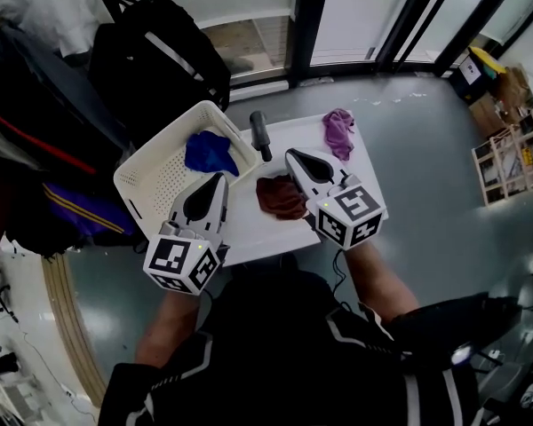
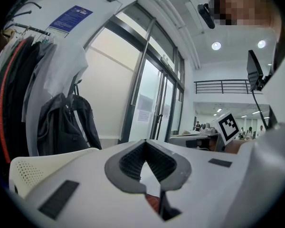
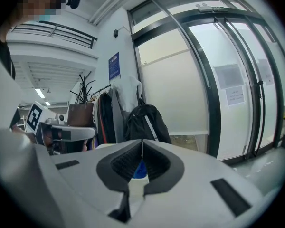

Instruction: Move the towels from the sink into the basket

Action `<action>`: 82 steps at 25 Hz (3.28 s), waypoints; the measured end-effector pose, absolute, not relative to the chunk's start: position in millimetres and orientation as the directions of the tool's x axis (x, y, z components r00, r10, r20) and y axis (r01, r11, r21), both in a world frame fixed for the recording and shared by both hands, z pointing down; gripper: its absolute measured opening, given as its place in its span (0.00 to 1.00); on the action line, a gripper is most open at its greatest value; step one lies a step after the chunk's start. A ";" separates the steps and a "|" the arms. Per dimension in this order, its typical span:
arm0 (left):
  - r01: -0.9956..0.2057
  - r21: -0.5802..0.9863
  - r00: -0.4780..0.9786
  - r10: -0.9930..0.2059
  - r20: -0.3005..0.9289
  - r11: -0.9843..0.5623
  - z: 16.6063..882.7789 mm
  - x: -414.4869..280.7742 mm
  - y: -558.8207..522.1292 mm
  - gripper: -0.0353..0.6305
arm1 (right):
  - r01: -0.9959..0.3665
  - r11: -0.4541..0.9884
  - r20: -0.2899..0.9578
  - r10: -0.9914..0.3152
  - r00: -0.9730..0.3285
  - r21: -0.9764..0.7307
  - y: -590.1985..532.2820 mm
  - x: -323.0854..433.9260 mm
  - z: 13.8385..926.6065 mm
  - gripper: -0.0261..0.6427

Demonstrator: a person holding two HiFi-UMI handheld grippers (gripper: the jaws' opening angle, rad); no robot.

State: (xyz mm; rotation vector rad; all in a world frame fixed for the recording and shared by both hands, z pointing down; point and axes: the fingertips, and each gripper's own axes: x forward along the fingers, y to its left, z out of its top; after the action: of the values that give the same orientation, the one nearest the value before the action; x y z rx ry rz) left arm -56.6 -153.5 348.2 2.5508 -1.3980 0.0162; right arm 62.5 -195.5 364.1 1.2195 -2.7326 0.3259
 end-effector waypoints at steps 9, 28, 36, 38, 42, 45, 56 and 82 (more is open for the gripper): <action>-0.782 0.214 0.623 -0.751 0.218 -0.586 407.2 -22.4 -155.5 0.06 | -0.784 0.590 0.416 -0.674 -0.610 -0.194 -205.4 87.1 465.3 0.13; -0.852 0.205 0.503 -0.643 0.578 -0.482 581.3 8.8 -157.3 0.06 | -0.686 0.715 0.748 -0.379 -0.545 -0.138 -210.3 96.8 646.3 0.35; -0.877 0.156 0.440 -0.626 0.644 -0.455 620.0 14.3 -163.5 0.06 | -0.607 0.779 0.823 -0.237 -0.516 -0.156 -203.7 96.2 709.0 0.47; -0.886 0.138 0.413 -0.618 0.668 -0.443 631.1 12.9 -161.4 0.06 | -0.594 0.789 0.828 -0.223 -0.514 -0.156 -201.9 96.1 716.7 0.50; -0.887 0.132 0.401 -0.595 0.697 -0.443 646.8 17.7 -162.0 0.06 | -0.557 0.810 0.842 -0.165 -0.514 -0.182 -200.8 95.0 734.8 0.55; -0.893 0.128 0.387 -0.591 0.708 -0.431 657.2 19.7 -166.3 0.06 | -0.514 0.833 0.851 -0.106 -0.514 -0.207 -199.5 92.9 754.2 0.59; -0.918 0.141 0.354 -0.604 0.715 -0.371 657.2 26.8 -161.4 0.06 | -0.389 0.911 0.896 -0.054 -0.441 -0.137 -197.6 95.3 791.9 0.61; -0.894 0.153 0.422 -0.677 0.602 -0.422 571.6 29.8 -156.0 0.06 | -0.443 0.893 0.876 -0.148 -0.459 -0.081 -198.1 108.1 737.6 0.20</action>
State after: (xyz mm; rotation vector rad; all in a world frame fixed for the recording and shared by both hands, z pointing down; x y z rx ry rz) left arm 29.8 -156.0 571.6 2.2263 -1.3310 0.6382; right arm 108.1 -198.1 737.6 0.4266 -2.0427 0.3655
